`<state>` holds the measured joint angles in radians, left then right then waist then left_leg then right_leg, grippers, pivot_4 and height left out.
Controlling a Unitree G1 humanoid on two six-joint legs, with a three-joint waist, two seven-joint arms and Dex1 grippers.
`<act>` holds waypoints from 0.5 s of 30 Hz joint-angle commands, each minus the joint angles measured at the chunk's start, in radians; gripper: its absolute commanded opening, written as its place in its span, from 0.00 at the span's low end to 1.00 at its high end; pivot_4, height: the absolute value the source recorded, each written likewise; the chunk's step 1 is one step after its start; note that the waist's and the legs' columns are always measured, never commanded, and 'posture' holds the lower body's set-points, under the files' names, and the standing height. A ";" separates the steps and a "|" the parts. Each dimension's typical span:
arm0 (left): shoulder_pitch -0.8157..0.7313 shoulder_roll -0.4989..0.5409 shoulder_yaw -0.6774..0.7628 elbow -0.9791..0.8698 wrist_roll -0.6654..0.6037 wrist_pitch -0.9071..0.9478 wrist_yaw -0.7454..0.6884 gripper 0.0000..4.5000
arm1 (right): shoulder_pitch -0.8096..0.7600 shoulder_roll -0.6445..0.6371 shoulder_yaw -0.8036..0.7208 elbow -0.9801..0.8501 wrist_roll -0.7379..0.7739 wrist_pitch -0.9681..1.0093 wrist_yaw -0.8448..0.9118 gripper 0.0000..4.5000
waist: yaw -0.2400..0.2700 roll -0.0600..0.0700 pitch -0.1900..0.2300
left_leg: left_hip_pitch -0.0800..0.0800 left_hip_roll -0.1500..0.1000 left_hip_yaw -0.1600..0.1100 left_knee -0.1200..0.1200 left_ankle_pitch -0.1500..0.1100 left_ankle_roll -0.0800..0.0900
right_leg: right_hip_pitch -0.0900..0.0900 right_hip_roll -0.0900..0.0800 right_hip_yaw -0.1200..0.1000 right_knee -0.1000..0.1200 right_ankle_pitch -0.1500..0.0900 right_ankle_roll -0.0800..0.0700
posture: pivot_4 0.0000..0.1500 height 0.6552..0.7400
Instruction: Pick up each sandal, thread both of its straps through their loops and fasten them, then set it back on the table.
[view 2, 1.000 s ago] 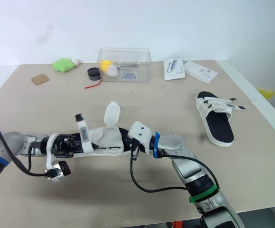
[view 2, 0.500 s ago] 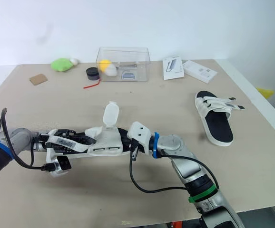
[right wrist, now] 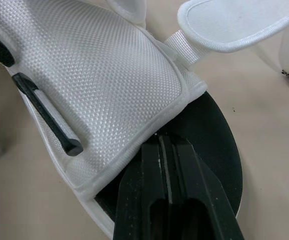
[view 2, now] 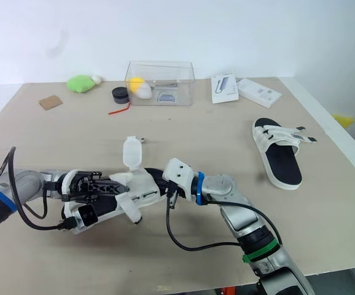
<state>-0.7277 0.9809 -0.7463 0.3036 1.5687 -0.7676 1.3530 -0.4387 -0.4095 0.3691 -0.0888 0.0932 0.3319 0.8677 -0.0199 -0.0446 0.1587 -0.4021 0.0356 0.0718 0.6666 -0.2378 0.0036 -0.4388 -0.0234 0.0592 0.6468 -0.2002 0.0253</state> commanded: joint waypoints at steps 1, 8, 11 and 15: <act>-0.037 -0.021 0.028 0.084 -0.175 -0.150 -0.144 0.01 | 0.025 -0.004 0.029 0.015 -0.018 0.030 0.007 0.00 | 0.000 0.000 0.000 | 0.000 0.000 0.000 0.000 0.000 0.000 | 0.000 0.000 0.000 0.000 0.000 0.000 | 1.00 1.00; -0.047 -0.030 0.056 0.232 -0.509 -0.444 -0.485 0.19 | 0.021 -0.002 0.032 0.017 -0.018 0.029 0.012 0.00 | -0.001 0.000 0.000 | 0.000 -0.002 0.001 0.000 0.000 0.000 | 0.000 0.000 0.000 0.000 0.000 0.000 | 1.00 1.00; -0.053 -0.029 0.032 0.291 -0.662 -0.571 -0.658 0.38 | 0.020 0.000 0.033 0.017 -0.018 0.029 0.012 0.00 | -0.001 0.000 0.000 | 0.000 -0.002 0.001 0.000 0.000 0.000 | 0.000 0.000 0.001 0.000 0.000 0.000 | 1.00 1.00; -0.058 -0.024 -0.069 0.370 -0.971 -0.678 -0.908 0.79 | 0.023 0.002 0.035 0.014 -0.017 0.029 0.013 0.00 | -0.001 0.000 0.000 | 0.000 -0.002 0.001 0.001 0.000 0.000 | 0.000 0.000 0.001 0.000 0.000 0.000 | 1.00 1.00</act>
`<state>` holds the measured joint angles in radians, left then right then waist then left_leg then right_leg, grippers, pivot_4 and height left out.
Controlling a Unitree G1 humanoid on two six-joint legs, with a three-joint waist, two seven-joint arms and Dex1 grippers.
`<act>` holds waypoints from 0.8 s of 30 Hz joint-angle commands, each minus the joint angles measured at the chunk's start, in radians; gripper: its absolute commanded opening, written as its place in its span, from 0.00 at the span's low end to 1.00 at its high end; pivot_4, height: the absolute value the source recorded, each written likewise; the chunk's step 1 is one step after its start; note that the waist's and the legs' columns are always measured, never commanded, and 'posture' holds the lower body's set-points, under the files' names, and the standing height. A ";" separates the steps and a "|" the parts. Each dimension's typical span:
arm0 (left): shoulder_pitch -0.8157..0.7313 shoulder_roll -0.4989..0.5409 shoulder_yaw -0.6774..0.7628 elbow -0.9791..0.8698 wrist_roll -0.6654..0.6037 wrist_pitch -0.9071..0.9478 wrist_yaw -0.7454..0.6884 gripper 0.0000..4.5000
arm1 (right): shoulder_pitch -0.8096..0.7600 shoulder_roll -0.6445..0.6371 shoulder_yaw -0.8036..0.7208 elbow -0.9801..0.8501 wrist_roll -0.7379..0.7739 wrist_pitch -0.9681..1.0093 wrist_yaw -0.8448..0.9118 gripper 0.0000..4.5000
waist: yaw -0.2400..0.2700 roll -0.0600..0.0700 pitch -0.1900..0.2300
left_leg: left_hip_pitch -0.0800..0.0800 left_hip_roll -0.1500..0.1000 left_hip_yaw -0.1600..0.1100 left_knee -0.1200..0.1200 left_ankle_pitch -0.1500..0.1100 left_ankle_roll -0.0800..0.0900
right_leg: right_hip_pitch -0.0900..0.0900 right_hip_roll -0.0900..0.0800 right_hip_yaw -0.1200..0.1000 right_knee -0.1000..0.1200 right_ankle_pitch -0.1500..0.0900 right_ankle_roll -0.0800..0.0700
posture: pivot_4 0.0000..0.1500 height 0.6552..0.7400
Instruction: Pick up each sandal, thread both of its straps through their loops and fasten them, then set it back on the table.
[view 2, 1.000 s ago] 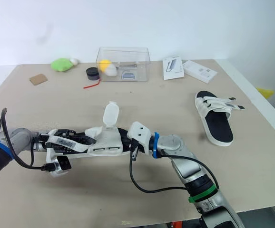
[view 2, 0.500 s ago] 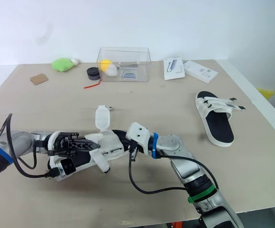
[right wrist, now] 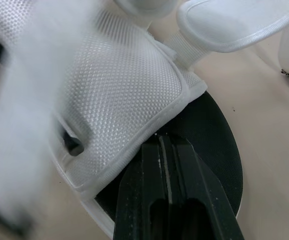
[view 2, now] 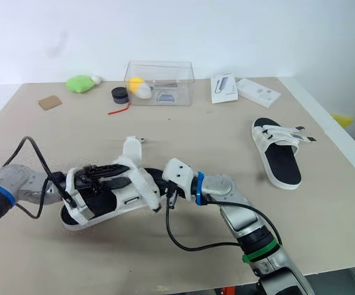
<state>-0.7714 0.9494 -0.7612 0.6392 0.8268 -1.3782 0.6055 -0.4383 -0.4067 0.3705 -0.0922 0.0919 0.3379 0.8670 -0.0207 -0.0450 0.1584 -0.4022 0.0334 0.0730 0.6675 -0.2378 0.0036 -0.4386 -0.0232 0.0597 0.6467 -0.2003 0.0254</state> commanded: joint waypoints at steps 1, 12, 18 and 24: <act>-0.008 0.015 -0.066 0.031 -0.311 -0.066 -0.215 0.87 | 0.023 0.000 0.035 0.017 -0.015 0.023 0.014 0.00 | 0.000 0.000 0.000 | 0.000 0.000 0.000 0.000 0.000 0.000 | 0.000 0.000 0.000 0.000 0.000 0.000 | 1.00 1.00; 0.252 0.207 0.006 -0.443 -1.447 0.542 -1.044 0.99 | 0.027 0.006 0.036 0.018 -0.013 0.024 0.019 0.00 | -0.006 0.000 0.000 | 0.000 0.003 0.000 0.002 0.000 0.000 | 0.000 0.002 0.001 0.001 -0.001 0.001 | 1.00 1.00; 0.359 0.205 0.298 -0.697 -1.837 1.024 -1.142 0.99 | 0.028 0.009 0.039 0.017 -0.010 0.032 0.025 0.00 | -0.006 0.000 0.000 | 0.000 0.004 -0.001 0.003 0.000 0.000 | 0.001 0.004 0.001 0.002 -0.004 0.005 | 1.00 1.00; 0.459 0.205 0.596 -0.825 -2.132 1.450 -1.231 0.99 | 0.031 0.009 0.043 0.017 -0.009 0.034 0.030 0.00 | -0.008 0.000 0.000 | 0.001 0.007 -0.003 0.002 0.000 0.000 | 0.000 0.007 0.000 0.001 -0.006 0.003 | 1.00 1.00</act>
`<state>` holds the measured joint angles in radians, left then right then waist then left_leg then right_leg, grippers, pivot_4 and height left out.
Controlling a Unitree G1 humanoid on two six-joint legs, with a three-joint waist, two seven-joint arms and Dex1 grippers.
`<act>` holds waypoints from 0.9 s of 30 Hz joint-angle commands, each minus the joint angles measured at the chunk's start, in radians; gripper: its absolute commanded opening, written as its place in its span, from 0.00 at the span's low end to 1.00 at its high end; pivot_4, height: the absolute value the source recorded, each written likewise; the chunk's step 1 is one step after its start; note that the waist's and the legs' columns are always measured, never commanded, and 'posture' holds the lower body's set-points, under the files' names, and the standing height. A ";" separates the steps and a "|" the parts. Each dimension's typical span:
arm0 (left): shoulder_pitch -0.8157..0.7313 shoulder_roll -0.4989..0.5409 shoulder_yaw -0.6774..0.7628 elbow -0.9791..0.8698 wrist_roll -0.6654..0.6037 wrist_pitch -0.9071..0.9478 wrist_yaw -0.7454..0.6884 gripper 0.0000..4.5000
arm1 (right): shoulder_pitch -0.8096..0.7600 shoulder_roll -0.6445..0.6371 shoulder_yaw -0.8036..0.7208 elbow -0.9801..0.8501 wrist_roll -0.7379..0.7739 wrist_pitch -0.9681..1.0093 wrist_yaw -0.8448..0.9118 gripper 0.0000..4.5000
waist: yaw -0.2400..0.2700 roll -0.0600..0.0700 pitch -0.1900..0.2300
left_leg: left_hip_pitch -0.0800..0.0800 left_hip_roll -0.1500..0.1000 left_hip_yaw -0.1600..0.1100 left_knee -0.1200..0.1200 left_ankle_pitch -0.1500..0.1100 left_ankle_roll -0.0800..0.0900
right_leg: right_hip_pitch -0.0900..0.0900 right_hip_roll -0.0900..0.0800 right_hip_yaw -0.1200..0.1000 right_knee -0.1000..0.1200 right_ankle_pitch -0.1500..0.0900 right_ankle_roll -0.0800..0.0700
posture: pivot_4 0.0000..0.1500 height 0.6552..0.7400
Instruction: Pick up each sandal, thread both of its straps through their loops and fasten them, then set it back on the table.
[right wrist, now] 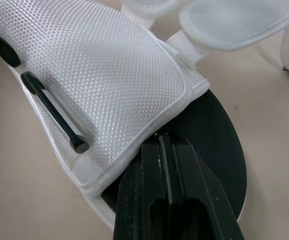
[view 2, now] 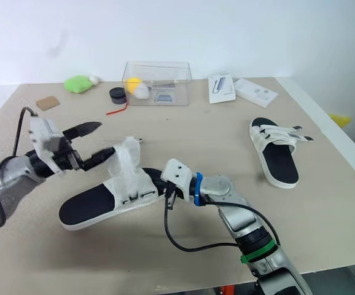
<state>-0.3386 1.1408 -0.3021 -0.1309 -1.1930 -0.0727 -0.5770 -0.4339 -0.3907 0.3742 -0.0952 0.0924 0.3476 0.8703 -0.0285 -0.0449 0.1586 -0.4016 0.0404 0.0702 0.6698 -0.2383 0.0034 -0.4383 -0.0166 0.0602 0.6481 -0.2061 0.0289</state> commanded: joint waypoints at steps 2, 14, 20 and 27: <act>0.090 0.035 0.209 -0.088 -0.162 0.272 -0.131 0.99 | 0.026 -0.006 0.040 0.019 -0.008 0.027 0.027 0.00 | -0.001 0.000 0.000 | 0.000 0.000 -0.001 0.000 0.000 -0.001 | 0.000 0.002 0.000 0.000 -0.001 -0.001 | 1.00 1.00; 0.420 0.026 0.461 -0.276 -0.152 0.668 -0.456 0.99 | 0.023 -0.009 0.040 0.012 -0.006 0.040 0.029 0.00 | -0.001 0.001 0.000 | 0.002 0.005 -0.003 -0.001 -0.002 -0.003 | 0.000 0.009 0.000 0.001 -0.007 -0.011 | 1.00 1.00; 0.520 0.019 0.431 -0.369 0.009 0.726 -0.540 0.99 | 0.021 -0.007 0.042 0.015 -0.008 0.039 0.032 0.00 | -0.001 0.001 0.000 | 0.002 0.006 -0.004 -0.002 -0.003 -0.005 | 0.000 0.010 0.000 0.001 -0.007 -0.013 | 1.00 1.00; 0.459 -0.118 0.279 -0.270 0.358 0.639 -0.457 0.99 | 0.015 -0.006 0.035 0.005 -0.002 0.048 0.029 0.00 | 0.002 0.002 0.000 | 0.003 0.006 -0.003 -0.003 -0.003 -0.005 | 0.000 0.010 0.001 0.001 -0.008 -0.013 | 1.00 1.00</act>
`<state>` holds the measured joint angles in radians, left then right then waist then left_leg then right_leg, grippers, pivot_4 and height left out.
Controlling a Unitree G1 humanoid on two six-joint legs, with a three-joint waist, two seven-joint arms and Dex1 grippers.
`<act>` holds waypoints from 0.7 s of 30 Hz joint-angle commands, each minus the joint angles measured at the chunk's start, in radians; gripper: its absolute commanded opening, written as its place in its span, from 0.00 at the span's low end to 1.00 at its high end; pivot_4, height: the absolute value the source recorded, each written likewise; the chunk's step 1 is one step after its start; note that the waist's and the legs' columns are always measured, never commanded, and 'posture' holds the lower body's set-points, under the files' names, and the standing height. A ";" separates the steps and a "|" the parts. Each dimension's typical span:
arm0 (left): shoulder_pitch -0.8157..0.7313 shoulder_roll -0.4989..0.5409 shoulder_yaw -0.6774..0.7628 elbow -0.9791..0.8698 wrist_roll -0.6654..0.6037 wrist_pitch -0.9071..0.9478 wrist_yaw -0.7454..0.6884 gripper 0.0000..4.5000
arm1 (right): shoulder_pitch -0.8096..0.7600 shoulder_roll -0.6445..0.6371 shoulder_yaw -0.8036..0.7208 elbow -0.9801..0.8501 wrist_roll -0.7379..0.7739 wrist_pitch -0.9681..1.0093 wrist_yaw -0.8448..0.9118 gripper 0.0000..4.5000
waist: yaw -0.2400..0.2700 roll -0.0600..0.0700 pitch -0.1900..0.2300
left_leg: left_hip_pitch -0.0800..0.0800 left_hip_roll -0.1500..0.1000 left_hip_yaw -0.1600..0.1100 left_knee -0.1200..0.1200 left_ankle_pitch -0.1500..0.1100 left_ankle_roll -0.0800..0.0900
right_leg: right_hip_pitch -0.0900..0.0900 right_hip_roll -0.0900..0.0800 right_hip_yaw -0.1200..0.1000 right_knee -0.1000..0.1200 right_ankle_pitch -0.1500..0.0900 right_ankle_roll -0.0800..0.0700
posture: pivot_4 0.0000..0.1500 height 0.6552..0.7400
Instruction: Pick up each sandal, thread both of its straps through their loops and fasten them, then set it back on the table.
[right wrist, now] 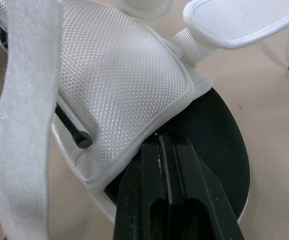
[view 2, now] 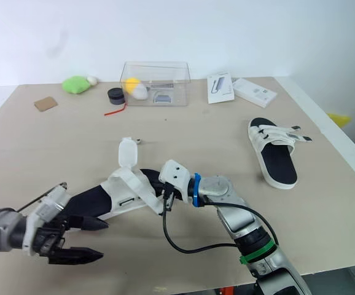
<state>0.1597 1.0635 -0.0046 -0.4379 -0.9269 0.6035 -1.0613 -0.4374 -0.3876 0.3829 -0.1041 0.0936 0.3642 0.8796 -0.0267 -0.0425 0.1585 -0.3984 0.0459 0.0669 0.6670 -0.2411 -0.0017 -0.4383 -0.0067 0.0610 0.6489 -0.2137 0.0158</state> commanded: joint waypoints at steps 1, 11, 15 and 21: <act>-0.049 -0.062 -0.020 0.052 0.109 -0.040 0.027 0.99 | 0.019 -0.010 0.024 0.008 -0.001 0.035 0.021 0.00 | 0.001 0.000 0.000 | 0.000 0.000 0.000 0.000 0.000 0.000 | 0.000 0.000 0.000 0.000 0.000 0.000 | 1.00 1.00; -0.106 -0.147 0.031 0.093 0.121 -0.005 -0.007 0.99 | 0.022 -0.021 0.007 -0.023 0.020 0.062 0.038 0.00 | 0.002 0.000 0.000 | 0.001 0.002 0.000 0.000 0.000 0.000 | 0.000 0.002 0.000 0.000 0.001 -0.002 | 1.00 1.00; -0.138 -0.163 0.113 0.019 -0.067 0.110 0.009 0.99 | 0.017 -0.003 -0.022 -0.047 0.081 0.100 0.044 0.00 | 0.002 -0.001 0.000 | 0.000 0.002 0.000 0.000 0.000 0.000 | -0.001 0.002 0.000 0.000 0.001 -0.001 | 1.00 1.00; -0.202 -0.226 0.095 -0.067 -0.194 0.268 0.201 0.99 | 0.012 -0.003 -0.005 -0.023 0.057 0.086 0.033 0.00 | 0.001 0.000 0.000 | 0.000 0.001 -0.001 0.000 0.000 0.000 | 0.000 0.003 0.001 0.000 0.001 0.000 | 1.00 1.00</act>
<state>-0.0278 0.8478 0.0918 -0.4503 -1.0931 0.8454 -0.9028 -0.4314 -0.3896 0.3587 -0.1308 0.1570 0.4477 0.9091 -0.0253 -0.0427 0.1588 -0.3987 0.0471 0.0658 0.6668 -0.2410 -0.0017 -0.4388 -0.0042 0.0625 0.6493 -0.2127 0.0155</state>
